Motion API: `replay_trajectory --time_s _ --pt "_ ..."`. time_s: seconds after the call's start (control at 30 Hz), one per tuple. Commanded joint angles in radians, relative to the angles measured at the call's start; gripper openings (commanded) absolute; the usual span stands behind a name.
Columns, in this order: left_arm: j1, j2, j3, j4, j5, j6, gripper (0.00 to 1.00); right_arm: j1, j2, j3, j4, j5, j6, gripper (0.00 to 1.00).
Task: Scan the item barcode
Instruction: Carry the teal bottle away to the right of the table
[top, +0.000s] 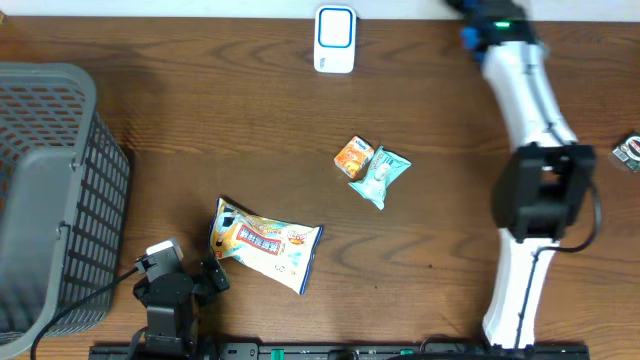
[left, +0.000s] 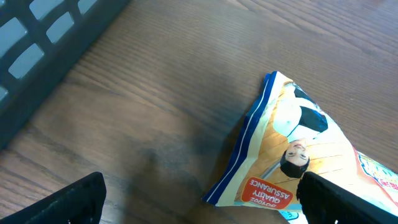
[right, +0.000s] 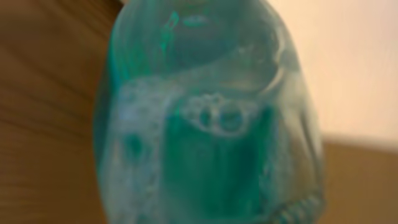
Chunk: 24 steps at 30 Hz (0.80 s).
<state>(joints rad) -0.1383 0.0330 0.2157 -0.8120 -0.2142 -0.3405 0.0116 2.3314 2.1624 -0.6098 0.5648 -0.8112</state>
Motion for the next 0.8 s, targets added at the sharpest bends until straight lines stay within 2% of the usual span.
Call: replay_trajectory --time_s 0.0,0.3,0.43,0.6,0.77 --pt "0.002 -0.002 0.000 -0.070 -0.006 0.022 0.98 -0.134 -0.033 -0.047 0.002 -0.050 0.120 0.01" --pt "0.002 -0.002 0.000 -0.070 -0.006 0.022 0.98 -0.364 -0.031 -0.195 0.141 -0.123 0.137 0.01" --pt "0.002 -0.002 0.000 -0.070 -0.006 0.022 0.98 -0.399 -0.026 -0.251 0.182 -0.184 0.161 0.01" --pt "0.002 -0.002 0.000 -0.070 -0.006 0.022 0.98 -0.416 0.009 -0.314 0.253 -0.158 0.163 0.01" --pt "0.002 -0.002 0.000 -0.070 -0.006 0.022 0.98 -0.430 0.028 -0.318 0.256 -0.099 0.236 0.04"
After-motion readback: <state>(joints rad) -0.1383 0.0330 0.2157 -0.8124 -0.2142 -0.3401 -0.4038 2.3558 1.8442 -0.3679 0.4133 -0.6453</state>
